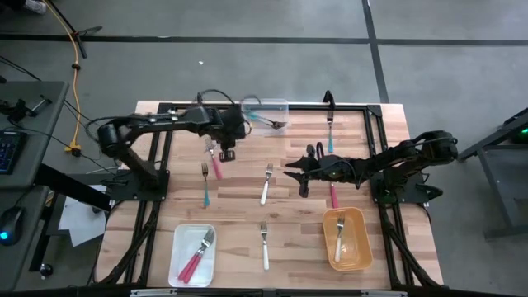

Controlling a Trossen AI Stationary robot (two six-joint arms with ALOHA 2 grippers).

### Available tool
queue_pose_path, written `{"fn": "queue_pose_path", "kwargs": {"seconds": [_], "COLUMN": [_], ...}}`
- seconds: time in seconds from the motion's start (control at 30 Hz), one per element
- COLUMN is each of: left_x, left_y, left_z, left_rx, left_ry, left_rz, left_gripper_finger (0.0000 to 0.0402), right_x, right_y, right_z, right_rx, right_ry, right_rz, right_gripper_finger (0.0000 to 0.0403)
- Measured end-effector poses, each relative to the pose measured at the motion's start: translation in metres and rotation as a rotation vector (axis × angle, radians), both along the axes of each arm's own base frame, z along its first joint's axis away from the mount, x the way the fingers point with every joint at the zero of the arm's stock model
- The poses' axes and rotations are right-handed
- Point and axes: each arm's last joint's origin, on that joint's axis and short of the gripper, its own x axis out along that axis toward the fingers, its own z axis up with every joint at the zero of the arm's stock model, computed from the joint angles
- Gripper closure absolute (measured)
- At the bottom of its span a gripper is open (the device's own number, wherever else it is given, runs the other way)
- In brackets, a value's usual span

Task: Sort silverware by color (type)
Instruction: Put the white fork into the yellow bin

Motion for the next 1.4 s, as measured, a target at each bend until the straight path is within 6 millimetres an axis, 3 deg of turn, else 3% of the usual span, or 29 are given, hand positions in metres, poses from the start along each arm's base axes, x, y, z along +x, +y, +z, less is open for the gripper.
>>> {"fn": "queue_pose_path", "kwargs": {"seconds": [0.17, 0.27, 0.43, 0.67, 1.03, 1.4], "left_x": [-0.004, -0.006, -0.007, -0.005, 0.007, 0.013], "left_y": [-0.012, -0.025, -0.052, -0.086, -0.123, -0.129], "left_z": [0.047, 0.065, 0.066, 0.047, 0.029, 0.024], "left_rx": [0.019, 0.030, 0.053, 0.028, -0.039, -0.045], "left_ry": [-0.376, -0.621, -0.925, -1.269, -1.389, -1.442], "left_rz": [0.053, 0.033, -0.031, -0.136, -0.244, -0.260], "left_gripper_finger": [0.0380, 0.0380, 0.0380, 0.0380, 0.0380, 0.0380], "right_x": [0.003, 0.004, 0.004, 0.014, 0.036, 0.058], "right_y": [0.001, 0.002, 0.001, 0.001, 0.003, 0.006], "right_z": [0.011, 0.016, 0.018, 0.027, 0.059, 0.078], "right_rx": [0.041, 0.063, 0.106, 0.116, 0.071, 0.035], "right_ry": [-0.118, -0.177, -0.202, -0.179, -0.223, -0.181], "right_rz": [0.042, 0.040, 0.031, 0.017, 0.077, 0.179], "right_gripper_finger": [0.0287, 0.0275, 0.0232, 0.0185, 0.0181, 0.0181]}}
